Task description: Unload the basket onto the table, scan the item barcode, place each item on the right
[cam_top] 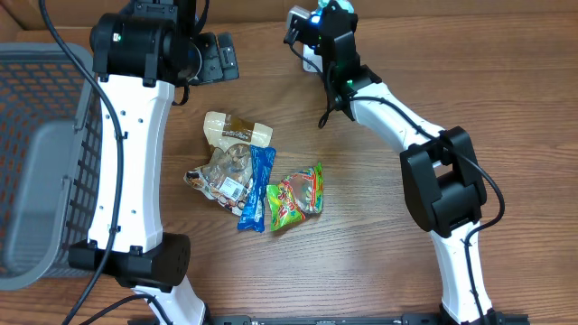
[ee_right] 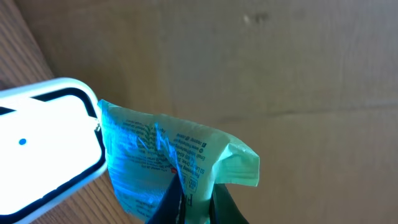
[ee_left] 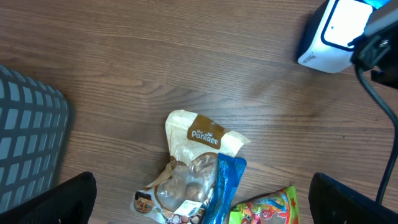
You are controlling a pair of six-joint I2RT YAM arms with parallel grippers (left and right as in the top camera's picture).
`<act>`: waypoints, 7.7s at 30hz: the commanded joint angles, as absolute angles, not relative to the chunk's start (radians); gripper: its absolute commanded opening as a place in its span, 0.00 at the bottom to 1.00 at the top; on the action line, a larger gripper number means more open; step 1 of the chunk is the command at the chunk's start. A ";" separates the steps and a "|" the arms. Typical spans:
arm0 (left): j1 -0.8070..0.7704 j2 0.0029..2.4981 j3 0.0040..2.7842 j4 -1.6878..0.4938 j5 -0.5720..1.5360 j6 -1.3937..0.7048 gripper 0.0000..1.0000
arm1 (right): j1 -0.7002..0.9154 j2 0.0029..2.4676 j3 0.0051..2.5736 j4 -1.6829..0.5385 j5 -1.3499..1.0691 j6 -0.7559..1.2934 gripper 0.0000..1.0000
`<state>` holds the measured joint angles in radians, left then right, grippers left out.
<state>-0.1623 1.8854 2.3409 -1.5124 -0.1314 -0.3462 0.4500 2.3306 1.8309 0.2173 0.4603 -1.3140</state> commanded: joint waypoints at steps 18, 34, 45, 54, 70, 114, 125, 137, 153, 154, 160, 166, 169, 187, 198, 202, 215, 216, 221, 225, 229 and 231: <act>-0.164 1.887 2.334 -1.511 -0.131 -0.367 1.00 | 0.450 2.303 1.853 0.187 0.410 -1.332 0.04; -0.164 1.887 2.334 -1.511 -0.131 -0.367 1.00 | 0.449 2.303 1.853 0.178 0.408 -1.329 0.04; -0.164 1.887 2.334 -1.510 -0.131 -0.367 1.00 | 0.465 2.225 1.853 0.077 0.419 -1.198 0.04; -0.164 1.887 2.334 -1.511 -0.131 -0.367 1.00 | 0.520 1.963 1.853 -0.433 0.397 -0.995 0.04; -0.164 1.887 2.334 -1.511 -0.131 -0.367 1.00 | 0.447 1.782 1.827 -1.193 -0.256 -0.018 0.04; -0.164 1.887 2.334 -1.511 -0.131 -0.367 1.00 | 0.009 1.786 1.458 -1.087 -0.480 0.131 0.81; -0.164 1.887 2.334 -1.511 -0.131 -0.367 1.00 | 0.377 1.798 1.408 -0.888 -0.440 0.374 0.50; -0.164 1.887 2.334 -1.511 -0.131 -0.367 1.00 | 0.601 1.808 1.407 -0.775 -0.378 0.514 0.04; -0.164 1.887 2.334 -1.511 -0.131 -0.367 1.00 | 0.644 2.097 1.406 -0.935 -0.417 0.710 0.04; -0.164 1.887 2.334 -1.511 -0.131 -0.367 1.00 | 0.636 2.114 1.406 -0.933 -0.444 0.706 0.04; -0.164 1.887 2.334 -1.511 -0.131 -0.367 1.00 | 0.585 2.151 1.407 -0.929 -0.526 0.667 0.04; -0.164 1.887 2.334 -1.511 -0.131 -0.367 1.00 | 0.502 2.147 1.504 -0.957 -0.465 0.546 0.07; -0.164 1.887 2.334 -1.511 -0.131 -0.367 1.00 | 0.428 2.147 1.593 -1.005 -0.367 0.445 0.12; -0.164 1.887 2.334 -1.511 -0.131 -0.367 1.00 | 0.247 2.166 1.803 -1.181 -0.387 -0.025 0.86; -0.164 1.887 2.334 -1.511 -0.131 -0.367 1.00 | 0.300 2.174 1.621 -1.061 -0.499 -0.149 0.80; -0.164 1.887 2.334 -1.511 -0.131 -0.367 1.00 | 0.306 2.174 1.572 -1.011 -0.498 -0.131 0.67; -0.164 1.887 2.334 -1.511 -0.131 -0.367 1.00 | 0.299 2.167 1.644 -1.087 -0.487 -0.118 0.04; -0.164 1.887 2.334 -1.511 -0.131 -0.367 1.00 | 0.296 2.160 1.671 -1.103 -0.470 -0.102 0.04; -0.164 1.887 2.334 -1.511 -0.131 -0.367 1.00 | 0.308 2.075 1.810 -1.153 -0.115 0.065 0.04; -0.164 1.887 2.334 -1.510 -0.131 -0.367 1.00 | 0.367 2.014 1.833 -1.162 0.358 0.261 0.04; -0.164 1.887 2.334 -1.511 -0.131 -0.367 1.00 | 0.461 2.020 1.821 -1.201 0.788 0.320 0.04; -0.164 1.887 2.334 -1.511 -0.131 -0.367 1.00 | 0.503 2.026 1.805 -1.201 0.869 0.323 0.04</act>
<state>-0.1623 1.8854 2.3405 -1.5124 -0.1314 -0.3462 0.4343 2.0411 1.8065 -1.2068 0.5060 0.2443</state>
